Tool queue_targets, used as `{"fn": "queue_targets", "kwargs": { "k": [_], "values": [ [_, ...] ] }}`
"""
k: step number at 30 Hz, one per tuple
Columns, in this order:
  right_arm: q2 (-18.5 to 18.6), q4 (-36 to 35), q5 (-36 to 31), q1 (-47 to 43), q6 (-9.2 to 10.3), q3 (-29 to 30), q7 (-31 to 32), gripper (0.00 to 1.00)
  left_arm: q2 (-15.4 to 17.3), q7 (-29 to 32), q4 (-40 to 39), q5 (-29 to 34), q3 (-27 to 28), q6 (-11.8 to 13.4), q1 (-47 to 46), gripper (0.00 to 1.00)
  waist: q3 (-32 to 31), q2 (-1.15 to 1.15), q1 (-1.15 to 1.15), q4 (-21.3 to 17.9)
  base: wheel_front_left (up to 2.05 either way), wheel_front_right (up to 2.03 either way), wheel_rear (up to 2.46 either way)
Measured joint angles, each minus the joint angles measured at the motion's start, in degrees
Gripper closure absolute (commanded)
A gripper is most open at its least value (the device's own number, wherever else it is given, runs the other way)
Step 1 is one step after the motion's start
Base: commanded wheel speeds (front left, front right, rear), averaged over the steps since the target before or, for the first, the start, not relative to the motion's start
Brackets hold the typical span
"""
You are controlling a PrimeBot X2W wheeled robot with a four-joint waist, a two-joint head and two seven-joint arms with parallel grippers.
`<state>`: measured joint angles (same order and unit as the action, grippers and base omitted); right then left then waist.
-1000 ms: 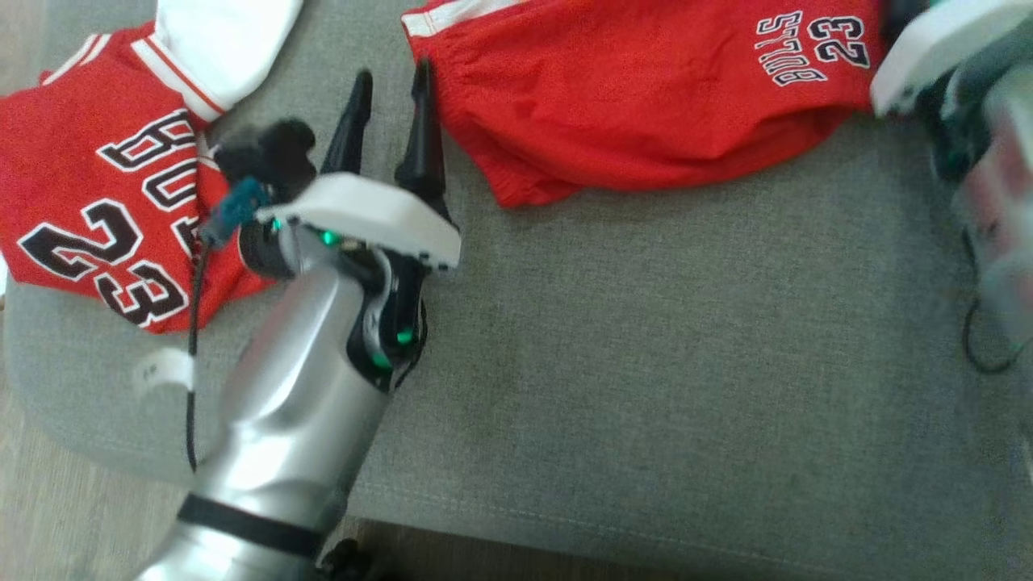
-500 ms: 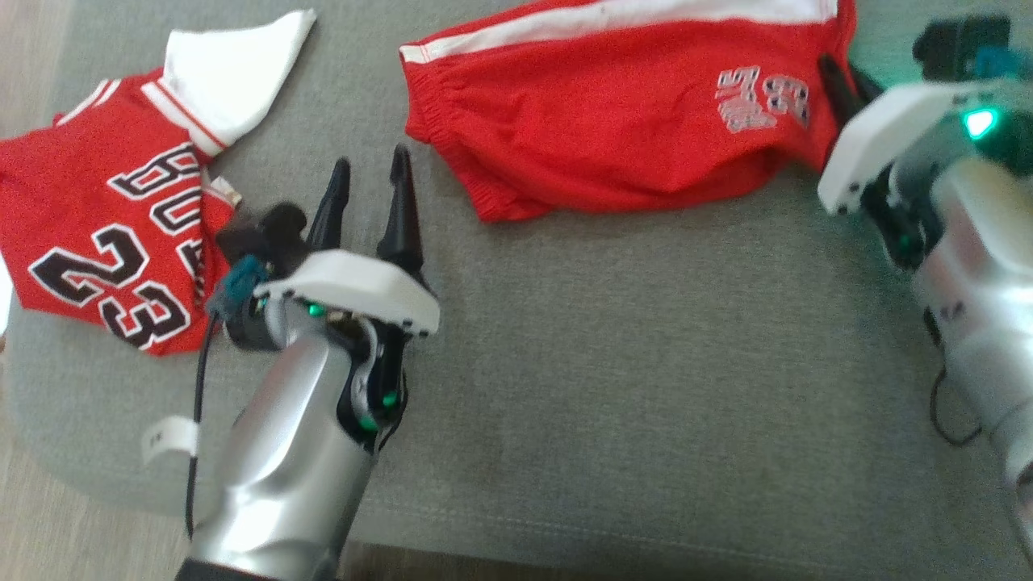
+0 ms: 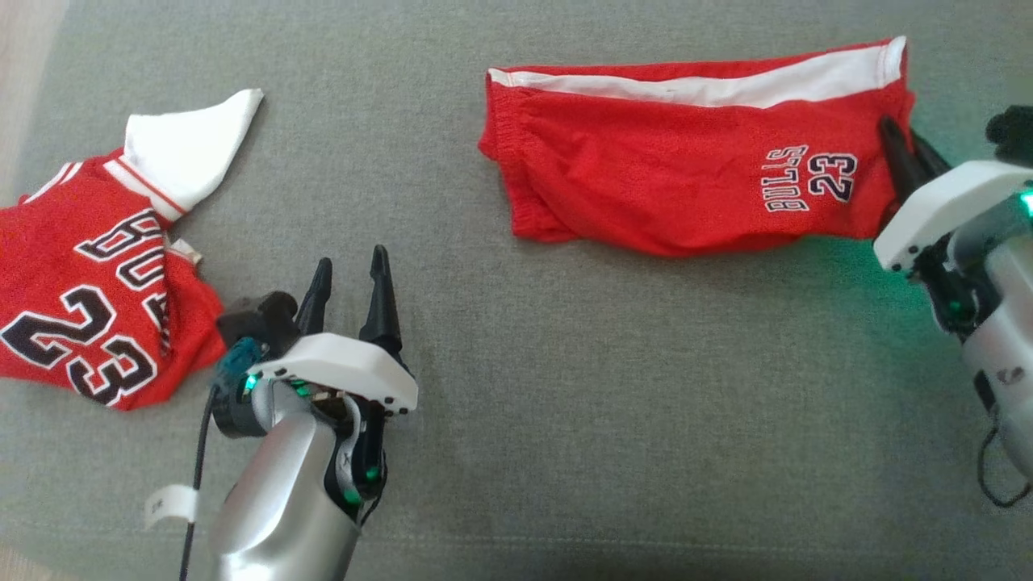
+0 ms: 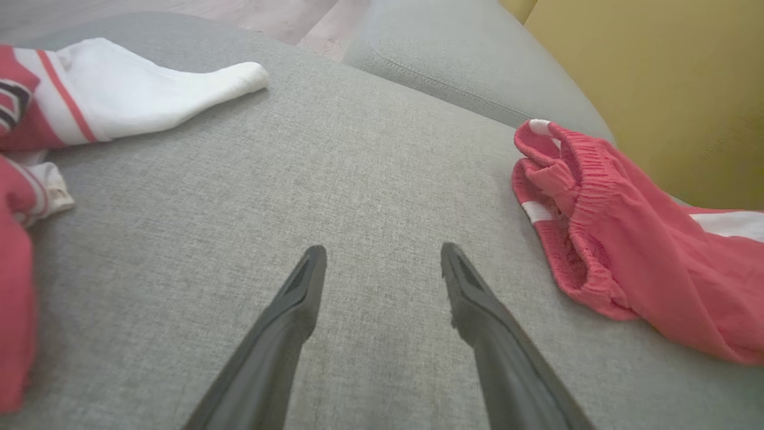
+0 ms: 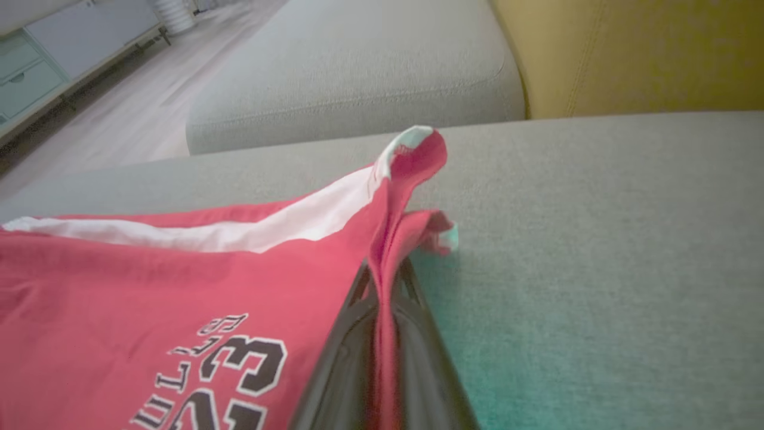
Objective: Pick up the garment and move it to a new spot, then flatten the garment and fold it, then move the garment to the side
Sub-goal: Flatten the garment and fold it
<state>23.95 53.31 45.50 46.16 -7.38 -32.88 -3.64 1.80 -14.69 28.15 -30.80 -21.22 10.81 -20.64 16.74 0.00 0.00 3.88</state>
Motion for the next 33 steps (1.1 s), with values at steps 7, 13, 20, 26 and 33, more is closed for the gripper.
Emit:
{"fn": "queue_targets", "kwargs": {
  "k": [7, 13, 20, 26, 33],
  "values": [
    [-1.4, -6.8, 0.4, 1.9, 0.00, -4.0, -0.6, 1.00, 0.0, 0.0, 0.3, 0.5, 0.1, -0.2, 0.6, 0.00, -0.7, 0.00, 0.00, 0.6, 0.00, 0.00, 0.00],
    [-7.8, -9.8, 0.2, 5.3, 0.00, -9.1, 0.8, 1.00, 0.0, 0.0, 1.1, -0.2, -0.7, -0.3, 0.8, 0.00, -1.2, 0.00, 0.00, 2.9, 0.00, 0.00, 0.00],
    [-15.5, -5.3, -0.6, 5.7, 0.00, -12.1, -0.7, 0.00, 0.0, 0.0, 1.2, -1.2, -3.3, -0.3, 0.8, 0.00, -1.1, 0.00, 0.00, 6.6, 0.00, 0.00, 0.00],
    [-17.1, -6.1, 0.3, 5.7, 0.00, -14.3, -7.5, 0.00, 0.1, 0.0, 0.9, -1.0, -3.9, 0.2, 0.8, 0.00, -1.3, 0.00, 0.00, 7.4, 0.00, 0.00, 0.00],
    [-12.4, -5.6, -4.0, 4.4, 0.00, -3.7, -10.7, 0.00, 0.1, 0.0, -0.7, 2.8, -2.1, 1.0, 1.4, 0.00, -2.6, 0.00, 0.00, 4.3, 0.00, 0.00, 0.00]
  ]
}}
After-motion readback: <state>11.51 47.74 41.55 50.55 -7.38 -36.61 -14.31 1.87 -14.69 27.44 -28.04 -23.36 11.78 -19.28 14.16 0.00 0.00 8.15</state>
